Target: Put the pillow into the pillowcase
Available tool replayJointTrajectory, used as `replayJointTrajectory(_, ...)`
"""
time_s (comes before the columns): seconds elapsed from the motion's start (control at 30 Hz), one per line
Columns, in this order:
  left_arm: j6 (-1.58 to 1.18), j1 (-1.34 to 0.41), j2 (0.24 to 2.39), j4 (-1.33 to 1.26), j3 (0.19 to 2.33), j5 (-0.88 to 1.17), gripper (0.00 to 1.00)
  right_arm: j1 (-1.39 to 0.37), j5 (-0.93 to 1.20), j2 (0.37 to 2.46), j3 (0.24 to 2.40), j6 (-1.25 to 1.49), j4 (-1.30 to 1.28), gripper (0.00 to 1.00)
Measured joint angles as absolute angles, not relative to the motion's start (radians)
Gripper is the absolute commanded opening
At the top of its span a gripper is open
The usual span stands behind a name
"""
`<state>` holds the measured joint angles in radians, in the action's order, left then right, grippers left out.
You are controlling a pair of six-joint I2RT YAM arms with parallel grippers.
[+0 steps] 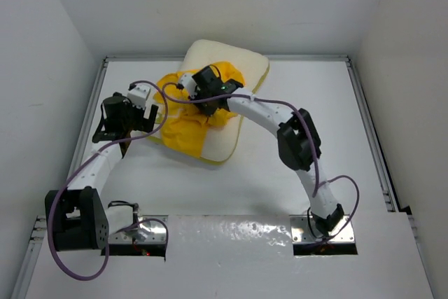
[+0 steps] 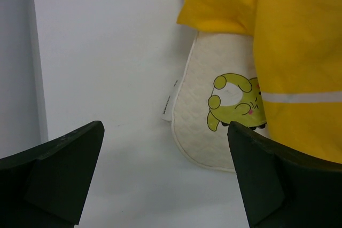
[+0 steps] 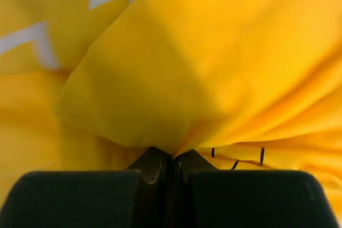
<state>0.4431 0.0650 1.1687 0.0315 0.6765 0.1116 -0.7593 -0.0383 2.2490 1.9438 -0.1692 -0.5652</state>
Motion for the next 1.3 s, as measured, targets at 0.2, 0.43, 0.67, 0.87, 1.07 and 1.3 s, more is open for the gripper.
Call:
replayJointTrajectory(0.2,0.369,0.08,1.16,-0.008,0.677,0.073,1.0,-0.732,0.044,1.778,1.754,-0.068,-0.4,0.0)
replayJointTrajectory(0.43,0.361,0.087,1.158,-0.081,0.691,0.084,1.0,-0.282,-0.176,1.369,1.75,0.169,-0.271,0.33)
replayJointTrajectory(0.67,0.472,0.084,1.184,-0.072,0.746,0.304,1.0,-0.107,-0.234,1.743,1.651,0.267,-0.579,0.99)
replayJointTrajectory(0.87,0.788,-0.068,1.244,0.073,0.716,0.393,1.0,-0.104,-0.172,1.805,1.313,0.257,-0.741,0.3)
replayJointTrajectory(1.07,1.047,-0.215,1.303,0.091,0.573,0.366,0.4,-0.109,-0.107,1.596,1.31,0.26,-0.672,0.73)
replayJointTrajectory(1.3,0.993,-0.191,1.337,-0.108,0.563,0.25,0.0,-0.135,0.017,1.64,1.305,0.265,-0.54,0.79)
